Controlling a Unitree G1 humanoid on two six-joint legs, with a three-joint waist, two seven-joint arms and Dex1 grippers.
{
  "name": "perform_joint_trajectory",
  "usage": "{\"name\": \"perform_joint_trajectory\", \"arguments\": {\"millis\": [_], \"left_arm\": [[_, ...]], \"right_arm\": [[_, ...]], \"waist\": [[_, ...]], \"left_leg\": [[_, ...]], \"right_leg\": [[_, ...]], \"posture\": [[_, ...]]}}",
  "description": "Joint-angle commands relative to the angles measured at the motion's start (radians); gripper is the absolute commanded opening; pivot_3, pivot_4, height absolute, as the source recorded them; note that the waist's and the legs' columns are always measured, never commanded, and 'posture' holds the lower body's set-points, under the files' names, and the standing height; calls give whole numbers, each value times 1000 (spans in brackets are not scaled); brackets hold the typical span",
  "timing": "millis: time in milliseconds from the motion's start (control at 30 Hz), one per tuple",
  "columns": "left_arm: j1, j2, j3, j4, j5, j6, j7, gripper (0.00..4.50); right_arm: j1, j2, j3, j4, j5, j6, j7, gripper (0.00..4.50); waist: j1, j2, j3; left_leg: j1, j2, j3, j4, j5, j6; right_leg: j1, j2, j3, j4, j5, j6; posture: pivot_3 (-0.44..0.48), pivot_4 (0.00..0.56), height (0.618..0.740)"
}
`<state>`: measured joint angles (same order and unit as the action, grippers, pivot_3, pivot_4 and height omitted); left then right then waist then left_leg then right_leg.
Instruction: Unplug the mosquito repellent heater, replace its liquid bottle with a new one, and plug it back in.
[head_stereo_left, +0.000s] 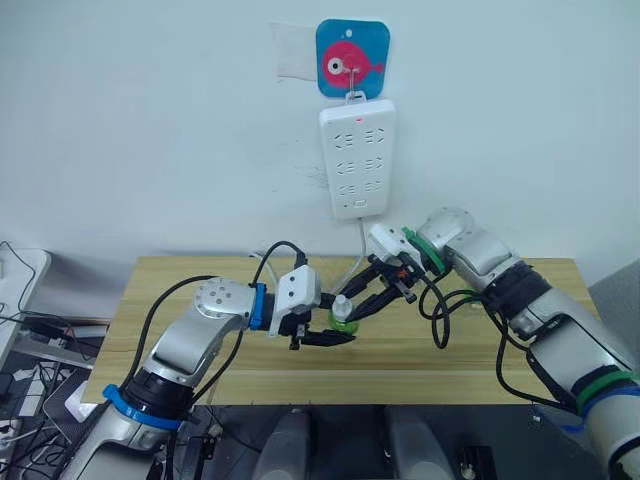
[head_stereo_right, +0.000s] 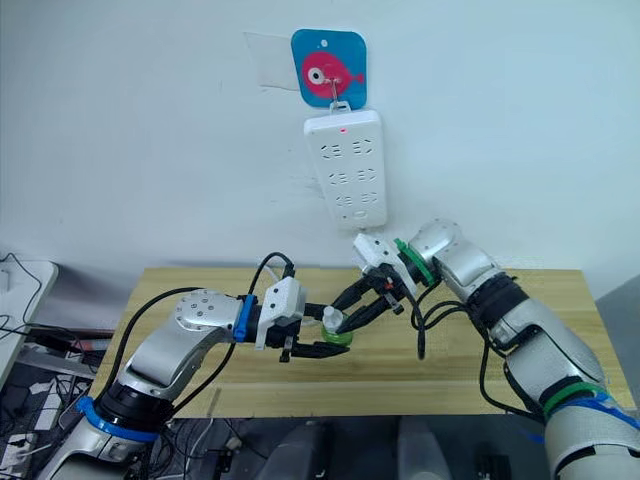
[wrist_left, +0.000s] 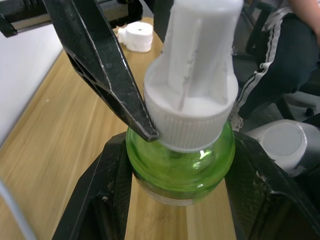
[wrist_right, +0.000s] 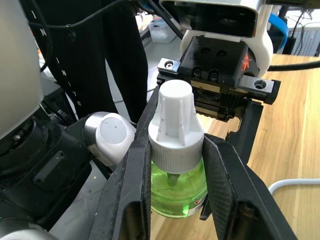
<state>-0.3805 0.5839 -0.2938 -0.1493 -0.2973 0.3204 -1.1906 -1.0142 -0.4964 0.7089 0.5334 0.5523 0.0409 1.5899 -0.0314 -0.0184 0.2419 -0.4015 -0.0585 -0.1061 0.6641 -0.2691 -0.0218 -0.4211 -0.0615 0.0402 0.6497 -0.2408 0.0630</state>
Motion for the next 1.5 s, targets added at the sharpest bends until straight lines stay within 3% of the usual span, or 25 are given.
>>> {"name": "perform_joint_trajectory", "arguments": {"millis": [33,333,533,767,1133,1500], "left_arm": [[-3,-41,-70,-71,-39,-43,-80,2241],[9,-84,12,-47,-56,17,19,2241],[37,-139,93,-35,-63,83,186,2241],[51,-170,91,-17,-37,75,268,2241],[-5,-191,63,39,23,62,296,2241],[-3,-185,47,13,42,70,303,2241]], "right_arm": [[-59,-2,-53,45,22,2,25,1423],[96,-164,-221,-38,-18,76,8,4468],[336,-214,-421,-355,-11,209,-234,4468],[475,-154,-518,-578,-32,312,-454,4468],[526,-83,-542,-719,-40,396,-573,4468],[443,16,-498,-642,-102,471,-629,4468]], "waist": [[0,0,0],[10,0,0],[-6,0,0],[-7,0,0],[-2,0,0],[-4,0,0]], "left_leg": [[0,0,0,0,0,0],[-1,-1,0,0,0,0],[0,1,1,0,0,0],[2,0,1,2,-1,2],[1,0,2,2,0,0],[1,0,2,2,0,0]], "right_leg": [[0,0,0,0,0,0],[0,-1,0,0,0,0],[-1,-3,1,2,0,0],[-1,-3,2,10,0,0],[-1,0,1,9,0,0],[-1,1,2,9,0,0]], "posture": [[7,205,740],[-9,207,740],[-35,210,740],[-59,214,740],[-68,219,740],[-59,224,740]]}}
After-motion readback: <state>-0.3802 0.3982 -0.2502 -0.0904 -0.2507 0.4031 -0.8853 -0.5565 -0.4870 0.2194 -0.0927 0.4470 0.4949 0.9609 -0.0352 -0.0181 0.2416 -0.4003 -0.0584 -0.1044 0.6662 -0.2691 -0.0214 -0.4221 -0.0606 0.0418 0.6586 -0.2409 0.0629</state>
